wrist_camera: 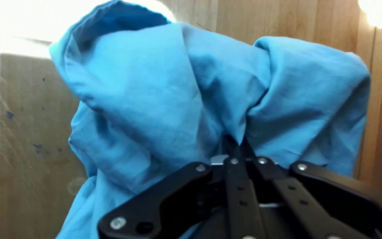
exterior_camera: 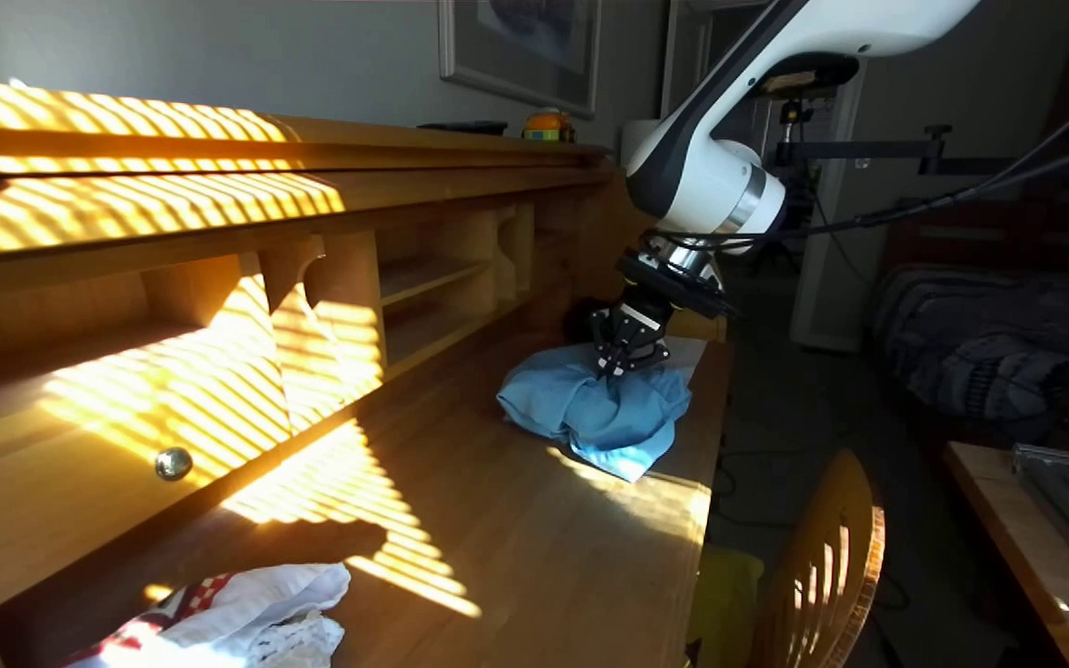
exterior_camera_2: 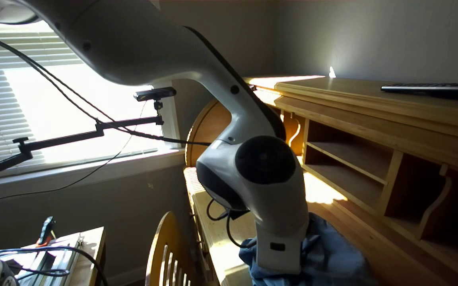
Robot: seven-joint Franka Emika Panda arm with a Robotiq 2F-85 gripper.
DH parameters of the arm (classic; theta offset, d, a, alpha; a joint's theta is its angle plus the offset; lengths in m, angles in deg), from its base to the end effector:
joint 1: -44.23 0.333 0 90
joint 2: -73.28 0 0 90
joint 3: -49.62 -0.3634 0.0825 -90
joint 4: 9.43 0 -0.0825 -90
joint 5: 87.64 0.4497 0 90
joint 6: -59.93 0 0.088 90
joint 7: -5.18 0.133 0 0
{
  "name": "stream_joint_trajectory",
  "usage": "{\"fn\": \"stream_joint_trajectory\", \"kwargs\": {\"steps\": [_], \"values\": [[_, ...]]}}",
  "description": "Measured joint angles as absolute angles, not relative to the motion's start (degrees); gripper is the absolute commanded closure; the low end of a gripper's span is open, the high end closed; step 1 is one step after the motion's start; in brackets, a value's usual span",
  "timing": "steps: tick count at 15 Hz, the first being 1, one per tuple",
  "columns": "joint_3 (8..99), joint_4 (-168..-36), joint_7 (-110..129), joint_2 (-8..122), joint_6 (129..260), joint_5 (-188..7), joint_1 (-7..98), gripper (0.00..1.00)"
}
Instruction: Put the cloth on the desk
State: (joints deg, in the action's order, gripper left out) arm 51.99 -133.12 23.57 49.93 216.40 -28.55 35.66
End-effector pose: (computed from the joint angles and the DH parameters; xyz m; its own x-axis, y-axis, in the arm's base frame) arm 0.6151 -0.1434 0.1780 0.1778 -0.9621 -0.2069 -0.9067 -0.0784 -0.4144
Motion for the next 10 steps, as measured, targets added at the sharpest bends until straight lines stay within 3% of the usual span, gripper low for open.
{"fn": "stream_joint_trajectory", "kwargs": {"steps": [5, 6, 7, 10], "values": [[53.9, -130.1, 27.3, 46.2, 212.7, -29.6, 36.6, 1.00], [54.2, -129.6, 28.0, 45.8, 212.4, -30.3, 37.0, 0.74], [54.3, -129.1, 28.3, 45.4, 212.2, -30.7, 37.4, 0.72], [55.2, -128.4, 30.6, 44.8, 212.0, -33.6, 38.6, 0.53]]}}
